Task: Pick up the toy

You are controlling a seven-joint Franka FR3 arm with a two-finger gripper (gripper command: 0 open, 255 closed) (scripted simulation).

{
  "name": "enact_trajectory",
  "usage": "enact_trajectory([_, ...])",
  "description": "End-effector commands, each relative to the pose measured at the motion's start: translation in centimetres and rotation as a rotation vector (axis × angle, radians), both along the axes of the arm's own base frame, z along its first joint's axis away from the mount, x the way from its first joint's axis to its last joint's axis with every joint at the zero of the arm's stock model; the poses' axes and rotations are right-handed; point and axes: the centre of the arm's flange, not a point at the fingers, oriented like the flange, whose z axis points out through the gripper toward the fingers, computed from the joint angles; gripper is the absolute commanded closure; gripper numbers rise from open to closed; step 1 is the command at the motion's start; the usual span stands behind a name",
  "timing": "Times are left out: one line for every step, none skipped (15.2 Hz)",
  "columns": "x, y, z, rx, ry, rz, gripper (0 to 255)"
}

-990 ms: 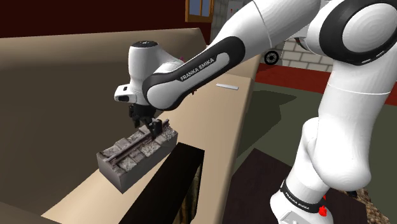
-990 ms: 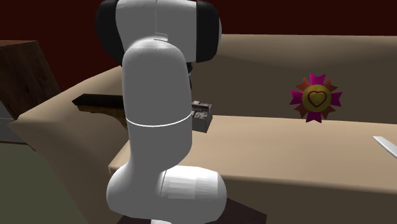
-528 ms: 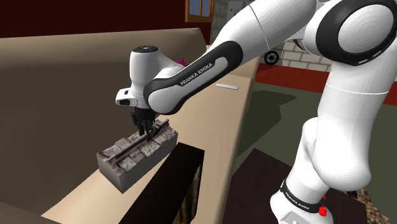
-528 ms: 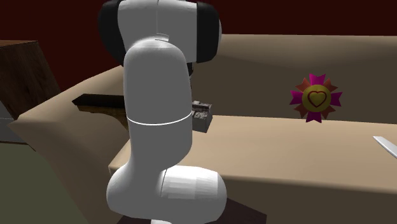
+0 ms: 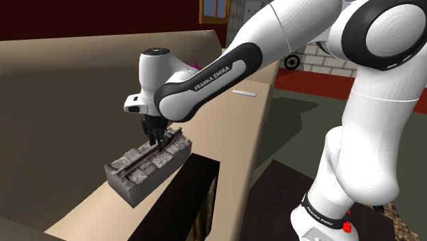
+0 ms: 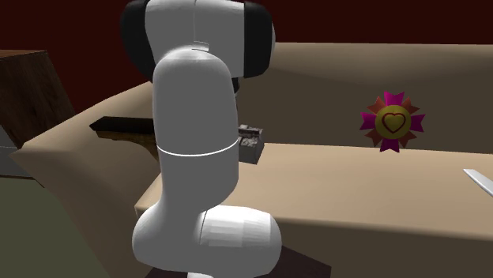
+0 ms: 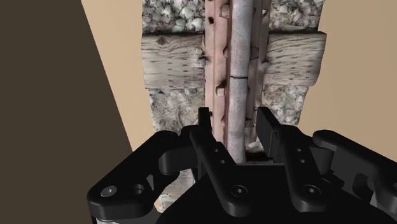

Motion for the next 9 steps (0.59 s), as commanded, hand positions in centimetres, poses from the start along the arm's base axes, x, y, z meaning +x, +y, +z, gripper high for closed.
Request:
enact_trajectory([0.1, 0.0, 1.2, 0.002, -0.005, 0.000, 255])
enact_trajectory([0.1, 0.0, 1.7, 0.002, -0.005, 0.000, 255])
enact_trajectory([0.1, 0.0, 2.2, 0.002, -0.005, 0.000, 255])
enact_trajectory([0.1, 0.0, 2.8, 0.002, -0.005, 0.000, 255])
enact_trajectory([0.1, 0.0, 3.3, 0.002, -0.005, 0.000, 255])
enact_trajectory([0.1, 0.0, 3.8, 0.002, -0.005, 0.000, 255])
enact_trajectory([0.1, 0.0, 4.3, 0.002, -0.005, 0.000, 255])
enact_trajectory([0.1, 0.0, 4.9, 0.002, -0.005, 0.000, 255])
enact_trajectory([0.1, 0.0, 5.4, 0.002, -0.005, 0.000, 255])
